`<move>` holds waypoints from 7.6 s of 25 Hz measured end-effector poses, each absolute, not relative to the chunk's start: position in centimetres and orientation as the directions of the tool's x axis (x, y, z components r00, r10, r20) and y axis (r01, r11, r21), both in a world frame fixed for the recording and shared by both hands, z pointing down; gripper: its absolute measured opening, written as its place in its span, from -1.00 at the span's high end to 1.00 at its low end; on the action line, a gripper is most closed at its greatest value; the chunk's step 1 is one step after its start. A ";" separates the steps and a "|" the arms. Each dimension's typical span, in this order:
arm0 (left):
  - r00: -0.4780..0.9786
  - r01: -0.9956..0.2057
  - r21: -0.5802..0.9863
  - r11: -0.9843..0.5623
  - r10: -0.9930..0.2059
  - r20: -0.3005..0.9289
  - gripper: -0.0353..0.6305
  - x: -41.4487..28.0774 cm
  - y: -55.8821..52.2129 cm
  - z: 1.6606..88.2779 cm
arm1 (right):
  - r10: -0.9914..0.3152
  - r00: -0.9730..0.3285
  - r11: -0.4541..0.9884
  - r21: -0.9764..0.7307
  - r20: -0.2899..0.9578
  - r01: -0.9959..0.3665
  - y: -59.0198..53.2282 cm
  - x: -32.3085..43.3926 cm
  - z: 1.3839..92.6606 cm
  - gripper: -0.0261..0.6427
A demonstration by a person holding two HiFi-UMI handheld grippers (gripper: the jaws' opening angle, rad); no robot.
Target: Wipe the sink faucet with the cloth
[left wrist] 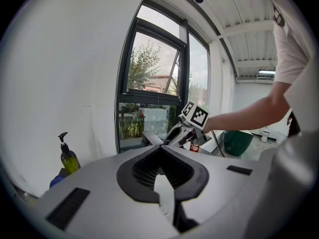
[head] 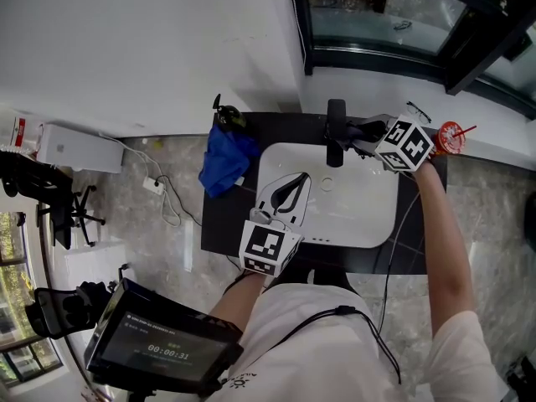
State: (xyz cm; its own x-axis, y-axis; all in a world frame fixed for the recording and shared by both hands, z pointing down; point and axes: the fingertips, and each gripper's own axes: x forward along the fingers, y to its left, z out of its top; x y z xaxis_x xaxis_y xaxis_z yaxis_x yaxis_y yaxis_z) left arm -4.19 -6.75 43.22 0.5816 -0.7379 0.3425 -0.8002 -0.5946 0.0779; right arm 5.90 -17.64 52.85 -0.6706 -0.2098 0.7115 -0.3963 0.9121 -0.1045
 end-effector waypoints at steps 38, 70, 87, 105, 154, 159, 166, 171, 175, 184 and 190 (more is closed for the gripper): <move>0.587 -0.800 0.094 -0.592 -0.740 0.328 0.91 -4.7 -5.7 43.3 | 0.000 -0.725 0.983 -0.135 0.689 -0.128 -9.1 2.3 50.6 0.58; 0.587 -0.799 0.090 -0.595 -0.738 0.332 0.91 -4.6 -5.9 43.3 | -0.300 -0.575 0.839 -0.076 0.761 -0.539 -17.1 9.9 53.4 0.58; 0.603 -0.788 0.094 -0.609 -0.731 0.320 0.91 -4.3 -5.4 43.0 | -0.095 -0.734 0.973 -0.094 0.672 -0.212 -8.7 5.0 49.1 0.58; 0.579 -0.806 0.089 -0.586 -0.746 0.329 0.91 -4.8 -6.2 43.1 | -0.107 -0.585 0.957 -0.076 0.804 -0.279 -15.6 4.0 53.2 0.58; 0.580 -0.802 0.077 -0.592 -0.743 0.333 0.91 -5.6 -5.6 43.4 | -0.278 -0.556 0.903 0.017 0.783 -0.428 -18.0 6.2 53.3 0.58; 0.586 -0.800 0.086 -0.594 -0.742 0.325 0.91 -5.4 -5.5 43.3 | -0.335 -0.527 0.854 0.015 0.781 -0.521 -17.9 9.7 53.6 0.58; 0.607 -0.782 0.078 -0.619 -0.726 0.324 0.91 -4.8 -5.1 43.2 | -0.407 -0.535 0.801 0.008 0.741 -0.599 -17.0 13.8 52.0 0.58; 0.613 -0.778 0.080 -0.624 -0.723 0.320 0.91 -4.5 -5.0 43.1 | -0.374 -0.658 0.874 0.011 0.654 -0.486 -15.0 10.9 48.2 0.58; 0.611 -0.779 0.080 -0.622 -0.725 0.317 0.91 -4.5 -5.3 43.0 | -0.277 -0.704 0.934 0.011 0.654 -0.357 -13.0 7.1 47.9 0.58; 0.592 -0.794 0.082 -0.602 -0.735 0.330 0.92 -5.1 -5.3 43.4 | -0.062 -0.650 0.984 -0.063 0.757 -0.167 -9.5 3.0 51.7 0.58; 0.582 -0.802 0.084 -0.592 -0.742 0.334 0.91 -5.3 -5.5 43.4 | -0.038 -0.586 0.964 -0.125 0.810 -0.235 -12.4 3.3 53.8 0.58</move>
